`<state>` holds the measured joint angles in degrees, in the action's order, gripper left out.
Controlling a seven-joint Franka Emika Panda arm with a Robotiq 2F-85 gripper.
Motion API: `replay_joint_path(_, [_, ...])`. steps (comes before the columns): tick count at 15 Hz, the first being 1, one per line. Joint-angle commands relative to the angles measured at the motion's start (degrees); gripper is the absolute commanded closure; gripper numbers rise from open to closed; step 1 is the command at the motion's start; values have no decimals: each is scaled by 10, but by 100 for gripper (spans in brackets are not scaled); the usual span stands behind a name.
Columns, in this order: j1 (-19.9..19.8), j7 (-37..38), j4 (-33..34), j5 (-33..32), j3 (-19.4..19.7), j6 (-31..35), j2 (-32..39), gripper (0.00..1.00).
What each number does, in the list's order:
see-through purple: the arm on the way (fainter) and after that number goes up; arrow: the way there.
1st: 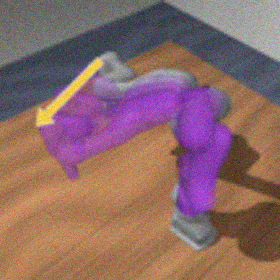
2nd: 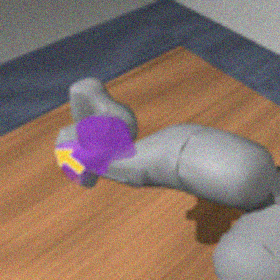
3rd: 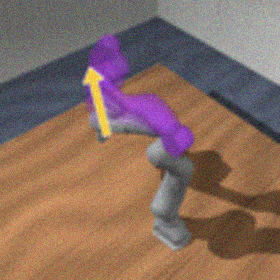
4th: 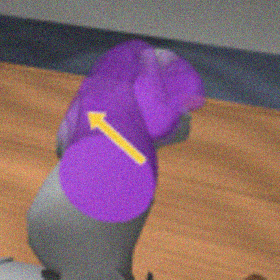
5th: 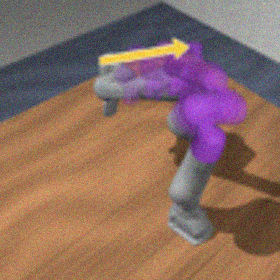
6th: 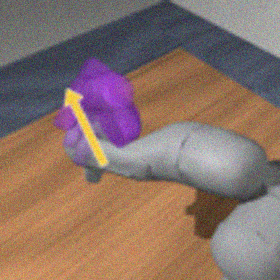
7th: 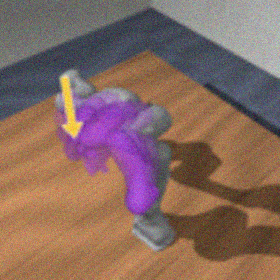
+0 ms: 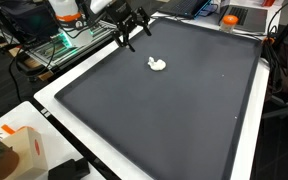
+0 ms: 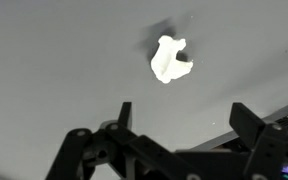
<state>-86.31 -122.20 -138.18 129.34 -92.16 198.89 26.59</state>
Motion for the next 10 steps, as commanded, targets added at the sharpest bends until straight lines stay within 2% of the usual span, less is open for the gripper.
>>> replay_joint_path(1, [1,62,-12,-55,-11,5,4,0])
replay_joint_path(5, [45,155,-25,-105,5,1,-32,0])
replay_joint_path(8, [75,225,-41,-135,-1,6,-52,0])
replay_joint_path(9, [88,200,-36,-97,5,3,-73,0])
replay_joint_path(10, [102,212,-38,-96,7,13,-80,0])
